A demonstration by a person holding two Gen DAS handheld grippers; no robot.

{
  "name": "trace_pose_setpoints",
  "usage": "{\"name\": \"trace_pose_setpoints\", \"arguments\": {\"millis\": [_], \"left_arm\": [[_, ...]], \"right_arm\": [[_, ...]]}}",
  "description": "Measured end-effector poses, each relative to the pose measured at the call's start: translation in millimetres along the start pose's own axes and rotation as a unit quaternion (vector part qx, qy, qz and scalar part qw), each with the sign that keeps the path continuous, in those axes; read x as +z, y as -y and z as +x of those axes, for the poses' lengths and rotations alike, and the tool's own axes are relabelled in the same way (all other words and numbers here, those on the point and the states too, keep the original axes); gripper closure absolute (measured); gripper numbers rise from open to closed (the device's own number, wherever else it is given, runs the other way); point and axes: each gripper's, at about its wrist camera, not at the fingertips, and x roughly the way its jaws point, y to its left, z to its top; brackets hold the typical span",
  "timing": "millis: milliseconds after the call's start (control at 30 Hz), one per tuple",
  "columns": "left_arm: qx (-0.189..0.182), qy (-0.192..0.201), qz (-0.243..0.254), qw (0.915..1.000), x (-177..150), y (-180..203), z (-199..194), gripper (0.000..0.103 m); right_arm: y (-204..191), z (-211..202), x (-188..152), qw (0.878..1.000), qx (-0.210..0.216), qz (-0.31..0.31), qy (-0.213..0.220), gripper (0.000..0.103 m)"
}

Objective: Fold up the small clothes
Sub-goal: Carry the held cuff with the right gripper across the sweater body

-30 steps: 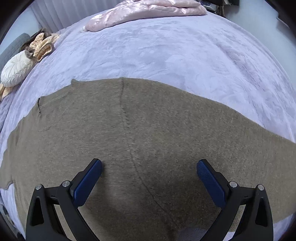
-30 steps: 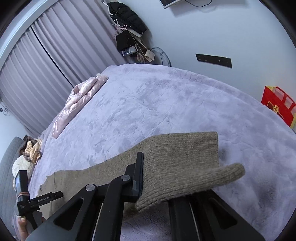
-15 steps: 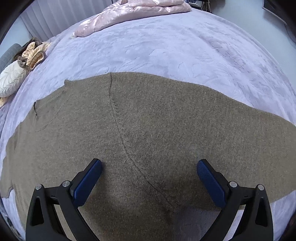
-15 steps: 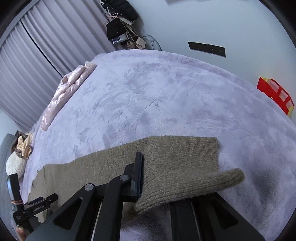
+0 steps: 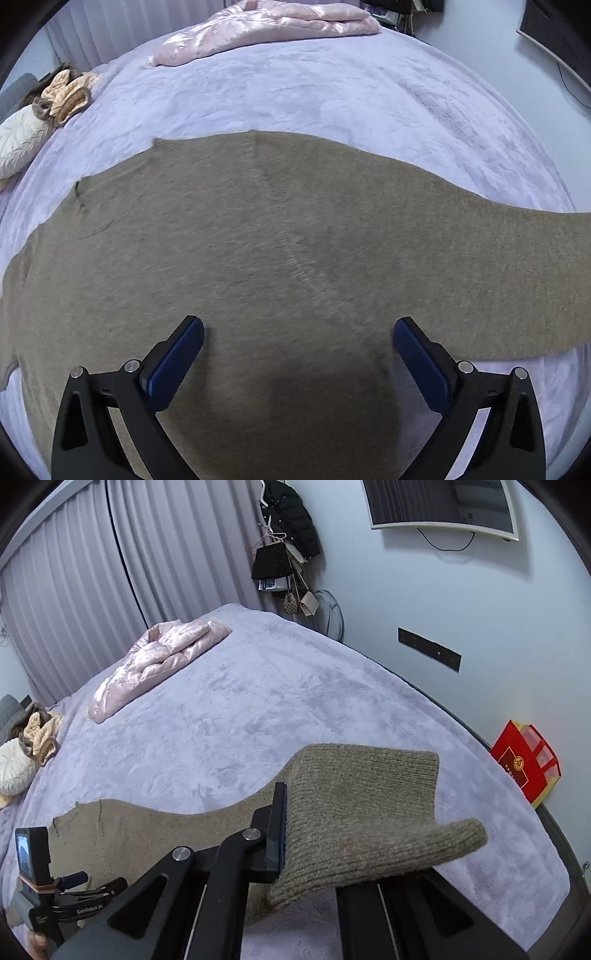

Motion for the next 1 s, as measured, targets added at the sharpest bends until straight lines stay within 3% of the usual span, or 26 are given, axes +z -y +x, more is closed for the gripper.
{"name": "trace_pose_setpoints", "arguments": {"millis": [167, 300, 533, 667, 1000], "left_arm": [[-0.001, -0.008, -0.062, 0.998, -21, -67, -3, 0.0], [0.007, -0.003, -0.079, 0.9968, -33, -101, -5, 0.0], [0.014, 0.012, -0.11, 0.9937, -38, -144, -12, 0.0], [0.034, 0.014, -0.112, 0.993, -42, -161, -13, 0.0], [0.036, 0.015, -0.117, 0.9924, -53, -197, -21, 0.0]], "right_arm": [[-34, -15, 7, 1.0, 0.003, -0.026, 0.011, 0.098], [-72, -21, 8, 0.999, 0.009, -0.049, 0.015, 0.098], [-142, -31, 2, 0.995, 0.031, -0.091, 0.021, 0.098], [-180, -35, -2, 0.993, 0.051, -0.106, 0.023, 0.098], [-260, -35, -35, 0.985, 0.07, -0.158, 0.015, 0.098]]}}
